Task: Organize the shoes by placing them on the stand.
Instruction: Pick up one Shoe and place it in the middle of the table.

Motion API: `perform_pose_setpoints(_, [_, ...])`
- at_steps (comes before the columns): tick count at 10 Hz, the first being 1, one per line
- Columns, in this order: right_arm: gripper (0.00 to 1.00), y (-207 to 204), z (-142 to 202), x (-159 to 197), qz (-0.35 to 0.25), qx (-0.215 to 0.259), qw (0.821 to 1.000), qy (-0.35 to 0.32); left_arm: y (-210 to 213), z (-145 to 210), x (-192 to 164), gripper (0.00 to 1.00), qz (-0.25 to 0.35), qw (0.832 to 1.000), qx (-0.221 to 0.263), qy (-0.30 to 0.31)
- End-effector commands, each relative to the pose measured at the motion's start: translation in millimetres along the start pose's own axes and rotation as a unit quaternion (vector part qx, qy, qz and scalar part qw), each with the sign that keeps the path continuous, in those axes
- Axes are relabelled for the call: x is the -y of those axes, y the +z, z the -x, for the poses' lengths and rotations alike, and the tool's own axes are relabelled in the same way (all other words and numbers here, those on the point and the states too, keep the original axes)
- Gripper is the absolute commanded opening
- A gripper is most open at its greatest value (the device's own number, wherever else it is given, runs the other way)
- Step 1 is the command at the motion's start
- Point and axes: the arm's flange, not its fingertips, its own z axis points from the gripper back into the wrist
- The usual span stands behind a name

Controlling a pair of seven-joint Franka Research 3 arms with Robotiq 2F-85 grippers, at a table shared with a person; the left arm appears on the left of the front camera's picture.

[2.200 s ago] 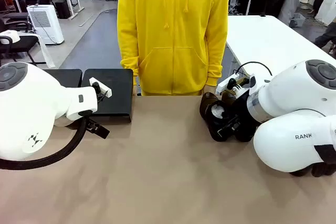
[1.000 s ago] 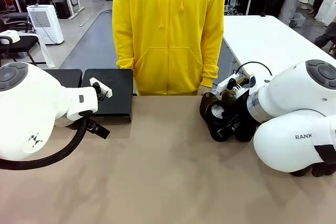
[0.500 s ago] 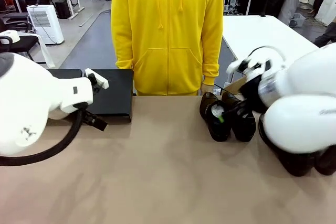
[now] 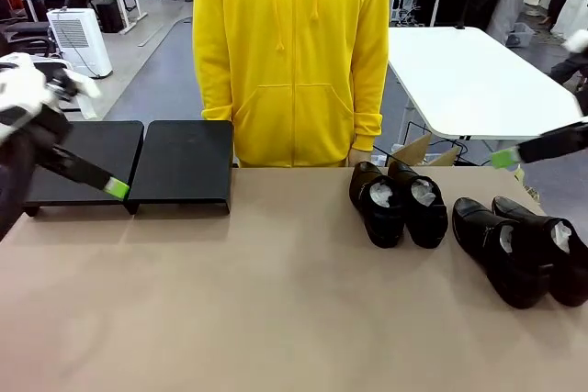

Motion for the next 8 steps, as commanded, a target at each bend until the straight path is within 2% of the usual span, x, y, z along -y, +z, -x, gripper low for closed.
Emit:
perform_pose_setpoints(1, [1.00, 17.1, 51.9, -1.6, -0.042, 0.010, 0.999, 0.025, 14.5, 3.3, -22.7, 1.00, 0.006, 1.000, 0.020, 0.021])
perform_pose_setpoints(4, [1.00, 44.6, 79.8, 12.7, -0.038, 0.027, 0.999, 0.008, 46.7, 16.0, -47.1, 1.00, 0.021, 0.998, 0.057, 0.034])
perform_pose_setpoints(8, [1.00, 52.6, 82.8, 13.9, -0.048, 0.026, 0.999, -0.003, 38.3, 14.3, -53.9, 1.00, 0.036, 0.997, 0.042, 0.049])
